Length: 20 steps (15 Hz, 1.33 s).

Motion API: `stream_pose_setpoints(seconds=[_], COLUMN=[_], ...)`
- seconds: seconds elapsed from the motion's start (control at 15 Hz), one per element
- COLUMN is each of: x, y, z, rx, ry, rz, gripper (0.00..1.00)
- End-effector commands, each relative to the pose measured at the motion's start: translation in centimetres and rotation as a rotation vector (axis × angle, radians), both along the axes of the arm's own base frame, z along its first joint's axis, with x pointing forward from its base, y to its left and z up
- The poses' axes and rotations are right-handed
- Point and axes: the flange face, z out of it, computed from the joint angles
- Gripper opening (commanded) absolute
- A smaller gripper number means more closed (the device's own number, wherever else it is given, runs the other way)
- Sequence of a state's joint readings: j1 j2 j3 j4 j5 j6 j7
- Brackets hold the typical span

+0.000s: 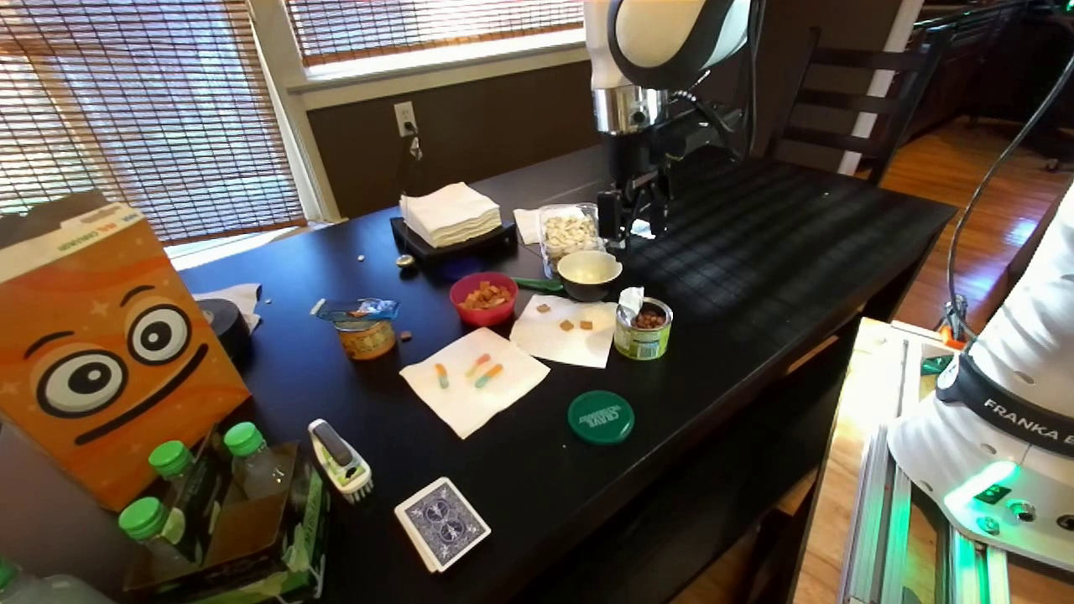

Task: Open the yellow can then place some of the contents in the can into the white bowl.

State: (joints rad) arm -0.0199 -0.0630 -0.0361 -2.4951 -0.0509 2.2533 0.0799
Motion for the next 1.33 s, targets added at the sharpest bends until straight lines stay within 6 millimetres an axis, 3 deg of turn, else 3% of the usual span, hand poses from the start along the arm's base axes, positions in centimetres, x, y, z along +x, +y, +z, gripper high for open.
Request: stream_pose_setpoints(seconds=[0.0,0.13,0.2,0.27,0.4,0.73,0.93,1.13,1.27], x=[-3.8,-4.8,-5.2,-5.6,-6.0,-6.3,-5.4,-5.1,-5.2], y=[1.6,1.9,2.0,2.0,2.1,2.0,1.8,1.6,1.5], z=[0.6,-0.1,-0.5,-1.1,-2.1,-4.1,-5.0,-6.2,-7.2], rx=[0.084,0.09,0.089,0.09,0.084,0.054,0.041,0.032,0.026], ry=[0.048,0.048,0.043,0.034,-0.001,-0.118,-0.156,-0.175,-0.172], rz=[0.066,0.069,0.065,0.059,0.046,0.011,-0.008,-0.033,-0.048], gripper=[1.0,1.0,0.95,0.72,0.69,0.33,0.11,0.09,0.17])
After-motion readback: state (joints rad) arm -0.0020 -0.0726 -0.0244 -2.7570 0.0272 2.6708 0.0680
